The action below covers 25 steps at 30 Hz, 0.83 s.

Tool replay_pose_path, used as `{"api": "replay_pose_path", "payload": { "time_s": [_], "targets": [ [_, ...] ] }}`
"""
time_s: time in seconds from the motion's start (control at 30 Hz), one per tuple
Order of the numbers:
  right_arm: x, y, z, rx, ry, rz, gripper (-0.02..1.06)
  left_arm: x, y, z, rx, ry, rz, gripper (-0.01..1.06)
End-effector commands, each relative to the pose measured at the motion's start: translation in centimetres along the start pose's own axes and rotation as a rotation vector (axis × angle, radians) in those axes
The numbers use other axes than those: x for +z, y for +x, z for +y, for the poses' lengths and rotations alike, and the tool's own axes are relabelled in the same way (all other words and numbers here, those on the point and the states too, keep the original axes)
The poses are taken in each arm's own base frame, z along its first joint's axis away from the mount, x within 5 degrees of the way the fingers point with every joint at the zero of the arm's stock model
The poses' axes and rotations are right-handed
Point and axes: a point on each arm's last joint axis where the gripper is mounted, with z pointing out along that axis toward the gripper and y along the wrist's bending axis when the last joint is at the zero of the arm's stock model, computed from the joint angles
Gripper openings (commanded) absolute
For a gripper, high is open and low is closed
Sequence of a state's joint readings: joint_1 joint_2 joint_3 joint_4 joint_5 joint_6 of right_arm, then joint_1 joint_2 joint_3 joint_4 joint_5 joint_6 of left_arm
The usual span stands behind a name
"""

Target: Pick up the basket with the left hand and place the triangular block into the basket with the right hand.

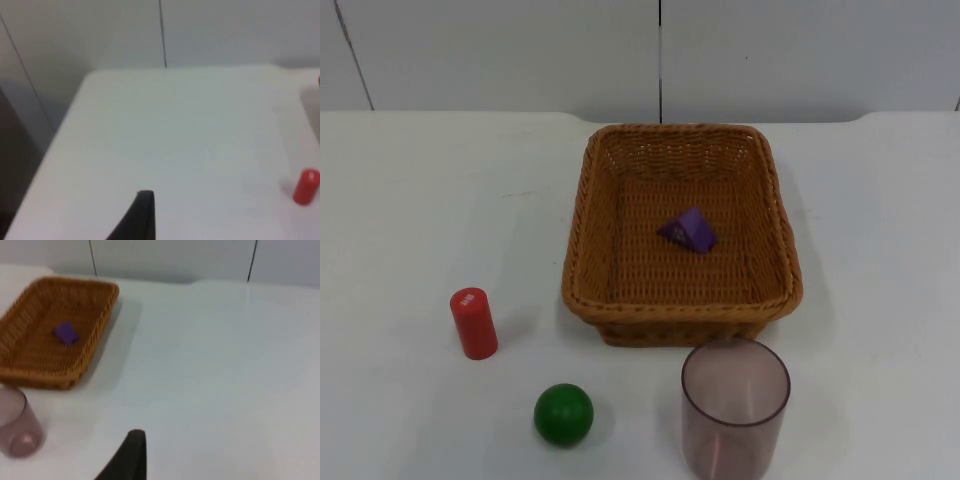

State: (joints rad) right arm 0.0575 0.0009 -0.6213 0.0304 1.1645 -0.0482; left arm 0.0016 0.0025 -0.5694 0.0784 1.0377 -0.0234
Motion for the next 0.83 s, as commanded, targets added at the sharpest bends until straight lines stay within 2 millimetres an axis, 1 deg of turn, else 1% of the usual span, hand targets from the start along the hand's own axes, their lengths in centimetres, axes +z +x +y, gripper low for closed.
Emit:
{"api": "replay_pose_path", "payload": {
  "time_s": [0.0,0.07,0.27,0.6,0.8],
  "targets": [
    [0.5,0.3,0.0,0.006,0.004,0.014,1.05,0.3,0.5,-0.1,-0.007,0.016,0.028,1.05],
    [1.3,0.8,0.0,0.007,0.003,0.037,1.05,0.8,1.0,-0.2,-0.009,0.023,0.058,1.05],
    [2.5,1.1,-0.1,0.008,0.005,0.018,1.05,1.5,1.9,-0.4,-0.015,0.038,0.107,1.05],
    [2.5,1.2,-0.1,0.010,0.004,0.022,1.05,1.5,1.9,-0.4,-0.019,0.036,0.107,1.05],
    [2.5,1.2,-0.1,0.049,0.006,0.022,1.05,1.5,1.9,-0.4,0.000,0.040,0.107,1.05]
  ]
}}
